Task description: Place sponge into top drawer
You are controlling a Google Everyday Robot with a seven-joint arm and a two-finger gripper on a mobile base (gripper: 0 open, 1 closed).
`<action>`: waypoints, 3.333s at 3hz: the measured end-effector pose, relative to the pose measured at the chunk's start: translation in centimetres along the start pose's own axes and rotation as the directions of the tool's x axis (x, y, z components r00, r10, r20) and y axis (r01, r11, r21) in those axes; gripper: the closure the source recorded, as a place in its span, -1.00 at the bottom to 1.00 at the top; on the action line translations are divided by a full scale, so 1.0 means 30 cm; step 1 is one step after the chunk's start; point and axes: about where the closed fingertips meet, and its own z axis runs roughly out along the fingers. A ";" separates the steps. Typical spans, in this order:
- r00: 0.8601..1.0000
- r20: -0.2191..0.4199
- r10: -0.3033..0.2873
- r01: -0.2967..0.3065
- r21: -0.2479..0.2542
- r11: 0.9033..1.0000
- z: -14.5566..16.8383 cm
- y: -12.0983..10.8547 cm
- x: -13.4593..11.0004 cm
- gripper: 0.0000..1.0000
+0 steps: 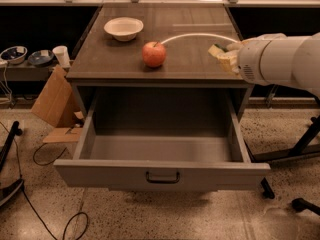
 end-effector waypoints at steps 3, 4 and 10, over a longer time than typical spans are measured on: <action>0.987 0.088 -0.132 0.153 -0.325 0.933 0.046 0.180 -0.036 1.00; 0.978 0.085 -0.189 0.207 -0.396 0.894 0.058 0.220 -0.015 1.00; 0.965 -0.014 -0.262 0.193 -0.638 0.745 0.258 0.370 0.135 1.00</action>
Offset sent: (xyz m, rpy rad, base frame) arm -0.0150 0.0553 -0.0224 -0.0365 0.0681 0.4720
